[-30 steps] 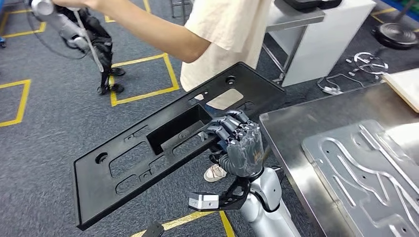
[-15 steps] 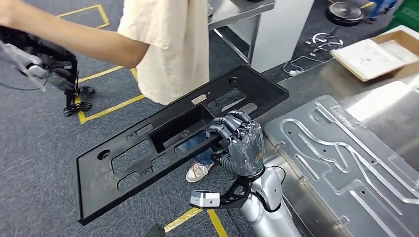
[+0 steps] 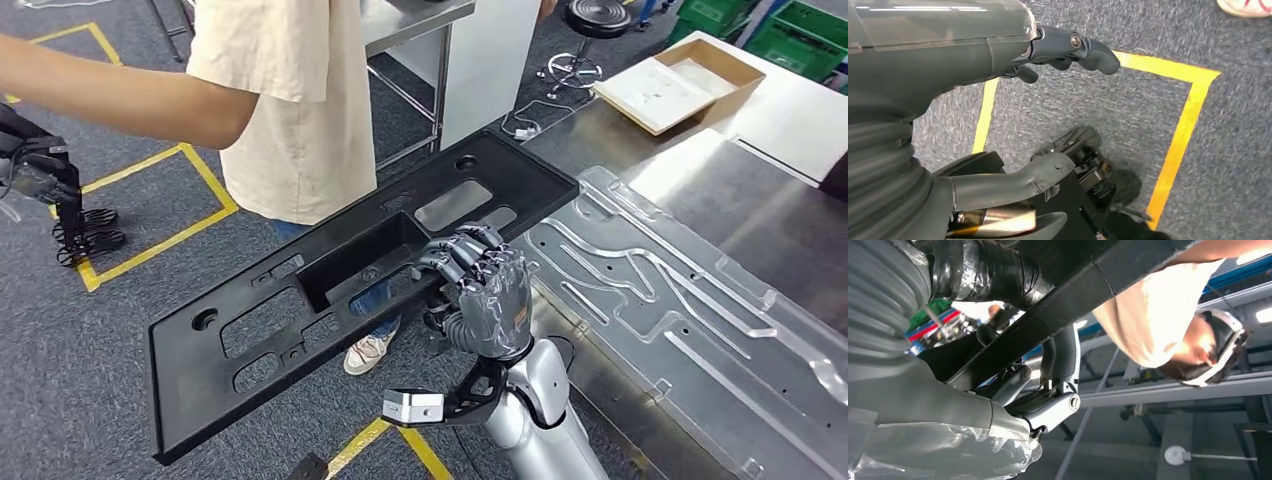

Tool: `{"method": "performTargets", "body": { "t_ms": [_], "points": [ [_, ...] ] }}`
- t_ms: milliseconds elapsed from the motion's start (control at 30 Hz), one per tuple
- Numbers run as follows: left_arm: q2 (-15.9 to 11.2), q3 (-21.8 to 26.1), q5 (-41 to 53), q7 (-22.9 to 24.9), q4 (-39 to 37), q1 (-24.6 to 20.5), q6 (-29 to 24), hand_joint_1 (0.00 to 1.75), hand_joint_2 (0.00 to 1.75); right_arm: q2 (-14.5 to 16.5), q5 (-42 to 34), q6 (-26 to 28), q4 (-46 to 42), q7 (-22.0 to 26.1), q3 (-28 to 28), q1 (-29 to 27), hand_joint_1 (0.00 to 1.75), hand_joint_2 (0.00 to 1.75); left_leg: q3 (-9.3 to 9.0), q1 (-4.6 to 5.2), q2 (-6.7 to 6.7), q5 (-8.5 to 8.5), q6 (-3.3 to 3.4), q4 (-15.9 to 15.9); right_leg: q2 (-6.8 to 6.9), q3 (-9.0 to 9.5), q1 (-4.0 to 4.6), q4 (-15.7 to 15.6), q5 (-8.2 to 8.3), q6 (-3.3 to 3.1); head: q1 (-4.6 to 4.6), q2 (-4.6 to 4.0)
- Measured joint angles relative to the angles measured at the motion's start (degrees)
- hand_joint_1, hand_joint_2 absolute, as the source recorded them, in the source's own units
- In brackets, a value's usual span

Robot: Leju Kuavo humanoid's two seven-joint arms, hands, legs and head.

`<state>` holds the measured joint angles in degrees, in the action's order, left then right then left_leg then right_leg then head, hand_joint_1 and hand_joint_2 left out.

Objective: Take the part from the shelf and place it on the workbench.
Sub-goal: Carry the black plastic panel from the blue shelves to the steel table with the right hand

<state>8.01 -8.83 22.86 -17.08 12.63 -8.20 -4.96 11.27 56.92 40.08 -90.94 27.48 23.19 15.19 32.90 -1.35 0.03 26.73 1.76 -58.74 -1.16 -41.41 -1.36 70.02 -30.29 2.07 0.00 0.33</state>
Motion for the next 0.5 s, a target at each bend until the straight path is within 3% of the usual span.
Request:
{"method": "performTargets", "body": {
  "t_ms": [67, 100, 167, 233, 267, 333, 367, 433, 500],
  "points": [
    [-0.08, 0.02, 0.1, 0.14, 0.0, 0.19, 0.02, 0.0, 1.75, -0.04, 0.0, -0.01, 0.09, 0.04, -0.01, -0.11, 1.75, 1.75, 0.06, 0.3, 1.76, 0.07, 0.12, -0.03, 0.77, -2.01, 0.02, 4.55, -1.43, 0.06, -0.01, 0.0],
    [-0.09, 0.05, 0.15, 0.18, 0.0, 0.18, 0.03, 0.0, 1.75, -0.06, 0.0, -0.02, 0.12, 0.04, -0.02, -0.16, 1.75, 1.75, 0.06, 0.42, 2.56, 0.11, 0.16, -0.05, 0.95, -1.62, 0.07, 4.12, -0.72, -0.02, 0.0, 0.0],
    [-0.1, 0.18, 0.32, 0.21, 0.0, 0.03, 0.06, 0.0, 1.75, -0.08, -0.01, -0.01, 0.13, 0.07, -0.1, -0.2, 1.75, 1.75, -0.11, 0.62, 3.98, 0.24, 0.1, -0.05, 2.34, 2.13, 0.36, -2.23, 2.52, -0.6, 0.0, 0.0],
    [-0.15, 0.38, 0.56, 0.19, 0.0, -0.14, 0.1, 0.0, 1.75, -0.07, -0.15, 0.0, 0.1, 0.29, -0.24, -0.14, 1.75, 1.75, -0.31, 0.99, 5.14, 0.47, -0.25, -0.13, 4.72, 5.59, 1.14, -8.66, 4.37, -1.48, -0.01, 0.0],
    [-0.19, 0.48, 0.67, 0.15, 0.0, -0.2, 0.15, 0.0, 1.75, -0.07, -0.26, 0.0, 0.09, 0.47, -0.39, -0.14, 1.75, 1.75, -0.4, 1.14, 5.68, 0.58, -0.48, -0.15, 5.31, 6.16, 1.47, -9.98, 4.46, -1.84, -0.02, 0.0],
    [-0.31, 0.66, 0.85, 0.05, 0.0, -0.35, 0.36, 0.0, 1.75, -0.07, -0.5, 0.01, 0.08, 0.84, -0.84, -0.19, 1.75, 1.75, -0.71, 1.25, 6.87, 0.73, -1.02, -0.03, 4.33, 6.08, 1.66, -10.43, 4.49, -2.39, -0.04, 0.0],
    [-0.38, 0.77, 0.89, -0.02, 0.0, -0.45, 0.48, 0.0, 1.75, -0.06, -0.62, 0.01, 0.08, 1.04, -1.13, -0.25, 1.75, 1.75, -0.81, 1.14, 6.78, 0.99, -1.38, -0.13, 3.69, 6.13, 1.51, -10.63, 4.63, -2.65, -0.03, 0.0],
    [-0.61, 1.06, 0.92, -0.28, 0.0, -0.59, 0.62, 0.0, 1.75, 0.03, -0.93, -0.01, 0.1, 1.43, -1.74, -0.33, 1.75, 1.75, -0.02, 0.88, 4.35, 2.94, -2.03, -2.54, 2.41, 6.26, 1.11, -11.04, 5.02, -3.3, -0.04, 0.0],
    [-0.91, 1.52, 0.84, -0.48, 0.0, -0.38, 0.64, 0.0, 1.75, 0.15, -1.21, -0.02, 0.18, 1.9, -2.41, -0.52, 1.75, 1.75, 2.8, 0.72, 1.34, 6.54, -2.4, -8.98, 1.08, 6.21, 0.99, -11.11, 5.22, -3.71, -0.05, 0.0]
  ]
}}
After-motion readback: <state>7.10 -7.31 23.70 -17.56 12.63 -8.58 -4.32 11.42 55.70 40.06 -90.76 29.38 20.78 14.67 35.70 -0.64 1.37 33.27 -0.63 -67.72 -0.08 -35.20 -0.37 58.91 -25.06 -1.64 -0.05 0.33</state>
